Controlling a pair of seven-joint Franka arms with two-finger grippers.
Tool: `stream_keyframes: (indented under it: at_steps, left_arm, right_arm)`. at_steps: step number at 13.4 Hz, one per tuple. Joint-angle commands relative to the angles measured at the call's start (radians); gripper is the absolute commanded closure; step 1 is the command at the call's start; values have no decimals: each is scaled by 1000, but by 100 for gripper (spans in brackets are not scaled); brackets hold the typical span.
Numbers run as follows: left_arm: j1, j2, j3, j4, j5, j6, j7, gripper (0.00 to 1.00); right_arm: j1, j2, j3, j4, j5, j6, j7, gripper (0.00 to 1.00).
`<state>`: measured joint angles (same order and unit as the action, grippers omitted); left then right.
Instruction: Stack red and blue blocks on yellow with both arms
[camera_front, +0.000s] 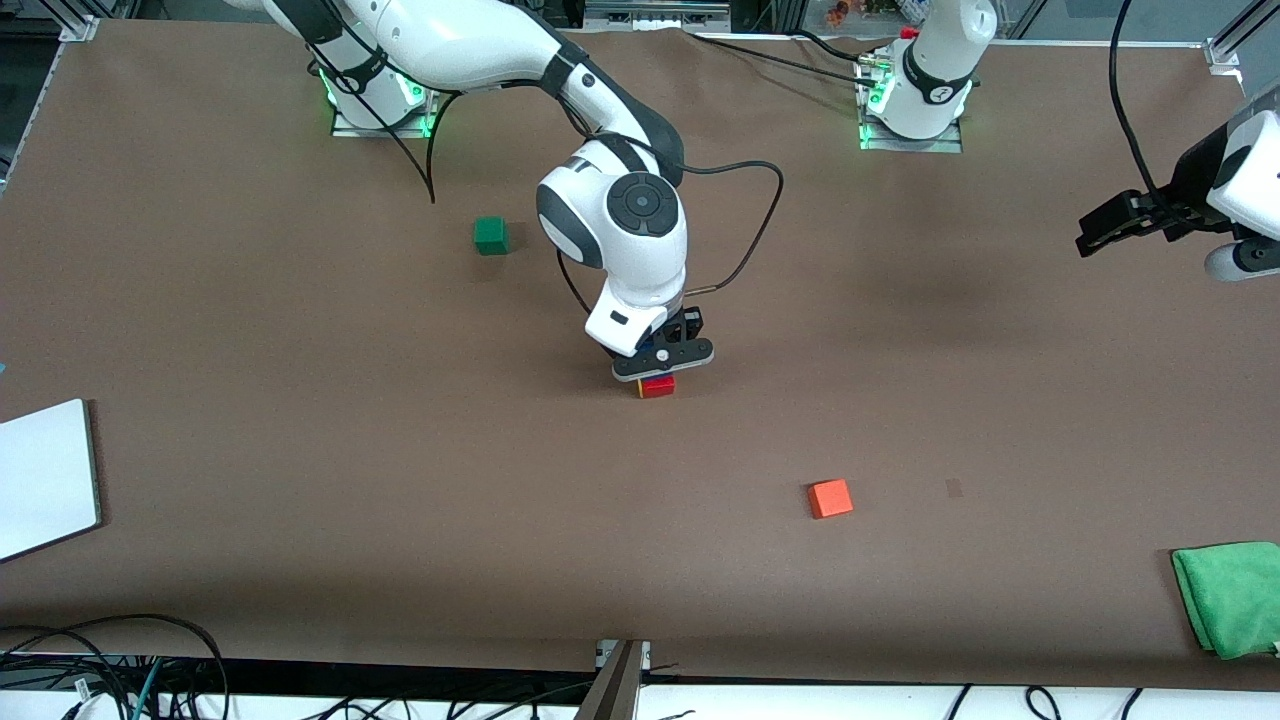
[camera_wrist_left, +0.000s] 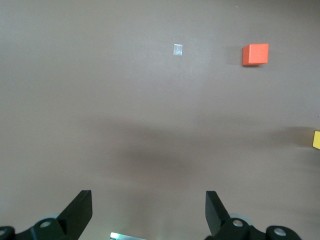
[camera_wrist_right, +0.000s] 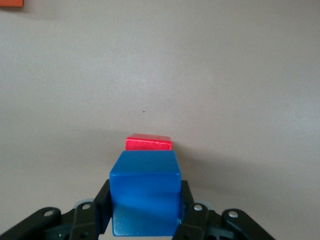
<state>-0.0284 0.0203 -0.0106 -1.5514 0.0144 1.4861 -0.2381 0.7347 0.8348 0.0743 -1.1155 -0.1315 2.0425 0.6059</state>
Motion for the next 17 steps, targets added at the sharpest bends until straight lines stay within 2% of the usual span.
stream_keyframes:
  at_steps: [1,5,7,13,14,15,17]
  left_arm:
    - [-13,-11,11,1,-17,6,19,0]
    - [-5,-3,12,2,-19,16,17,0]
    - [-5,4,12,4,-21,60,17,0]
    - [-16,3,3,4,-19,60,17,0]
    - [-16,3,3,4,-21,60,17,0]
    - [-18,3,1,4,-21,60,17,0]
    - [-15,3,1,4,-21,59,16,0]
  right_arm:
    - [9,26,-2,43,-10,-13,-11,46]
    - [8,26,-4,45,-11,-12,-12,46]
    - [6,32,-5,45,-11,5,-12,46]
    - [3,46,-7,45,-11,25,-11,45]
    - [5,46,-7,45,-11,25,-9,39]
    - [8,44,-10,45,-11,25,-3,0]
    - [15,40,-13,45,-14,19,-5,0]
